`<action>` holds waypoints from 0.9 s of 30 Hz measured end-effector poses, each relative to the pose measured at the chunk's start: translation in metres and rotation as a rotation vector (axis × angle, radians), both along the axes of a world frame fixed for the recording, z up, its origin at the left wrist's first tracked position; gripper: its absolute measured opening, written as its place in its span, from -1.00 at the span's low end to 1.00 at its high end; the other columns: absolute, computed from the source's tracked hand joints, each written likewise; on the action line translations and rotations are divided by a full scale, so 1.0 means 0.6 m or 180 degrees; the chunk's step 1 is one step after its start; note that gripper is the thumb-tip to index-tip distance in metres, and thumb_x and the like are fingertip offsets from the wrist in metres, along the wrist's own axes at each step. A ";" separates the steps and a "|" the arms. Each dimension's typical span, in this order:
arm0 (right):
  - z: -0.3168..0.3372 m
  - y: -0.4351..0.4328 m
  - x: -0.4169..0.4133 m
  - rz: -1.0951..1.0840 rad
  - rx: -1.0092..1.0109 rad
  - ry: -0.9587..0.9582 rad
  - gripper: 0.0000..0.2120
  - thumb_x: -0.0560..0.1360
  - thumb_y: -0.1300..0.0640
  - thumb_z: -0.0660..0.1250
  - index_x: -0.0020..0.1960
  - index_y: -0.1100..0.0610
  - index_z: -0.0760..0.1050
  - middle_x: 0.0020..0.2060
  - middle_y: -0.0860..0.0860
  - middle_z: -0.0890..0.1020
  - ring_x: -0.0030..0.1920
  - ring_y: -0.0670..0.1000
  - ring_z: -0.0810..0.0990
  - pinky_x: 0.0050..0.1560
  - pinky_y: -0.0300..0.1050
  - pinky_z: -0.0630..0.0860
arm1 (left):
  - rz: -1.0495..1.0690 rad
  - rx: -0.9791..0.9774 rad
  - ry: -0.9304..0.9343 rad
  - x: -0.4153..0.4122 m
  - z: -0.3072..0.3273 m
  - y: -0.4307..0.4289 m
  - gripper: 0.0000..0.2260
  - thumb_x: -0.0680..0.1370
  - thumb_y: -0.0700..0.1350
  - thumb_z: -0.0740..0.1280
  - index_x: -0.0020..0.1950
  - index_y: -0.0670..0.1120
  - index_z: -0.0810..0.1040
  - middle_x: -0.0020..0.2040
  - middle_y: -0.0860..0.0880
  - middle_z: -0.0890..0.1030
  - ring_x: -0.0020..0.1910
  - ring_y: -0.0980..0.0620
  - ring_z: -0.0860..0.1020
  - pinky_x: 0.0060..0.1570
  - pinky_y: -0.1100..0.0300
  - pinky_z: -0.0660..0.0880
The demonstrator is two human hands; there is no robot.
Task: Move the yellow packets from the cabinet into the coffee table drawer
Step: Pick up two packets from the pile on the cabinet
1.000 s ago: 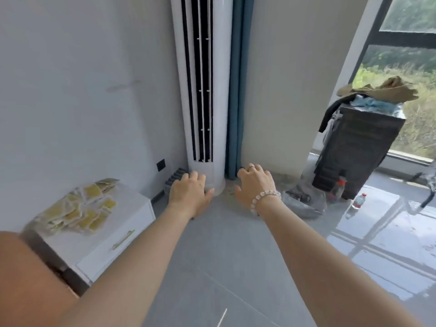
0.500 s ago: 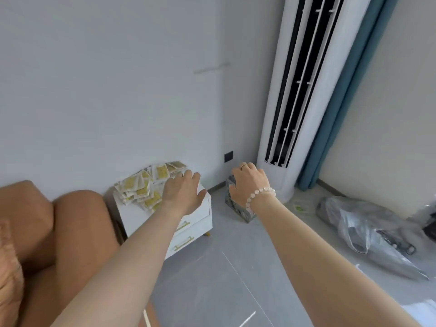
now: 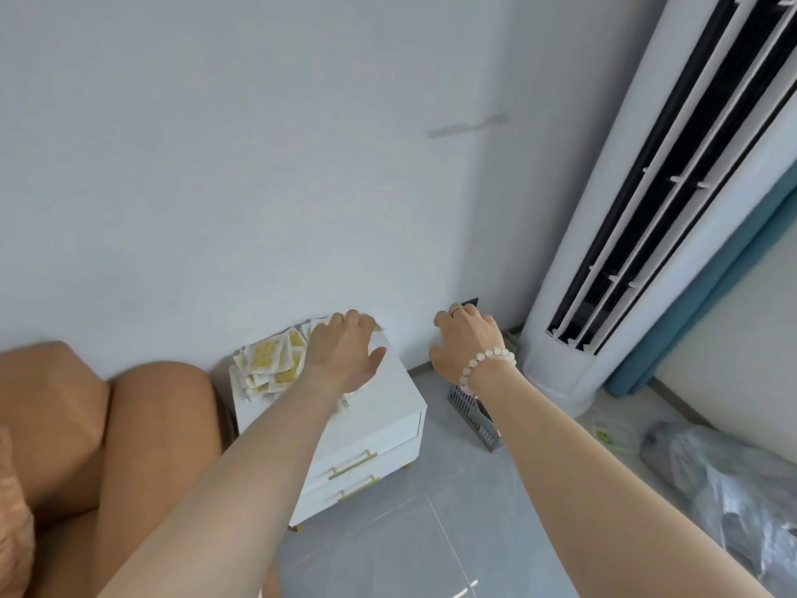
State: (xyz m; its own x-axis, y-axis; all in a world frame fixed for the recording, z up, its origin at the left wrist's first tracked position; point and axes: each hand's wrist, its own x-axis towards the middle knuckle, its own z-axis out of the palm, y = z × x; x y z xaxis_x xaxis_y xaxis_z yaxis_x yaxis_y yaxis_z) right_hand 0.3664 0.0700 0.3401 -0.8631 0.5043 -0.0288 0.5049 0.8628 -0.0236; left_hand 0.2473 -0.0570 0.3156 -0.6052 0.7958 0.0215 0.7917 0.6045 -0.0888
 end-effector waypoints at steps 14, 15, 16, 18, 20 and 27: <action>-0.083 0.156 -0.302 0.0601 -0.0120 -0.0232 -0.68 0.57 0.10 0.11 0.30 0.14 0.35 0.21 0.04 0.44 0.23 0.03 0.37 0.16 -0.12 0.30 | 0.0576 -0.0354 -0.0258 -0.252 -0.072 0.112 -0.60 0.62 0.13 0.04 0.36 -0.06 0.30 0.22 -0.04 0.40 0.18 -0.03 0.40 -0.06 0.15 0.29; -0.091 0.167 -0.325 0.0639 -0.0157 -0.0278 -0.68 0.57 0.10 0.11 0.29 0.14 0.35 0.20 0.04 0.44 0.23 0.03 0.37 0.16 -0.12 0.30 | 0.0634 -0.0367 -0.0263 -0.270 -0.077 0.120 -0.60 0.62 0.13 0.03 0.36 -0.06 0.30 0.21 -0.04 0.40 0.17 -0.03 0.41 -0.07 0.16 0.29; -0.099 0.178 -0.347 0.0688 -0.0175 -0.0315 -0.68 0.57 0.09 0.11 0.29 0.14 0.35 0.20 0.04 0.44 0.23 0.04 0.37 0.16 -0.12 0.30 | 0.0690 -0.0361 -0.0269 -0.288 -0.082 0.128 -0.60 0.62 0.13 0.04 0.36 -0.06 0.31 0.21 -0.03 0.41 0.16 -0.03 0.41 -0.07 0.16 0.30; -0.118 0.196 -0.396 0.0787 -0.0193 -0.0363 -0.69 0.57 0.08 0.12 0.28 0.15 0.35 0.20 0.04 0.44 0.23 0.04 0.37 0.16 -0.11 0.30 | 0.0794 -0.0310 -0.0340 -0.326 -0.093 0.140 -0.60 0.62 0.13 0.05 0.36 -0.06 0.31 0.22 -0.03 0.41 0.17 -0.03 0.41 -0.03 0.15 0.33; -0.142 0.201 -0.437 0.0858 -0.0262 -0.0429 -0.69 0.57 0.08 0.12 0.27 0.15 0.36 0.19 0.04 0.44 0.23 0.04 0.37 0.16 -0.11 0.30 | 0.0906 -0.0313 -0.0430 -0.356 -0.113 0.140 -0.59 0.62 0.14 0.06 0.37 -0.06 0.31 0.23 -0.04 0.41 0.18 -0.04 0.41 0.01 0.13 0.35; -0.259 0.161 -0.513 0.1193 -0.0652 -0.0978 -0.60 0.57 0.03 0.13 0.36 0.15 0.30 0.23 0.05 0.45 0.30 0.04 0.36 0.21 -0.09 0.31 | 0.1295 -0.0496 -0.0725 -0.436 -0.203 0.093 -0.55 0.62 0.13 0.07 0.41 -0.10 0.28 0.33 -0.08 0.38 0.27 -0.09 0.39 0.09 0.07 0.34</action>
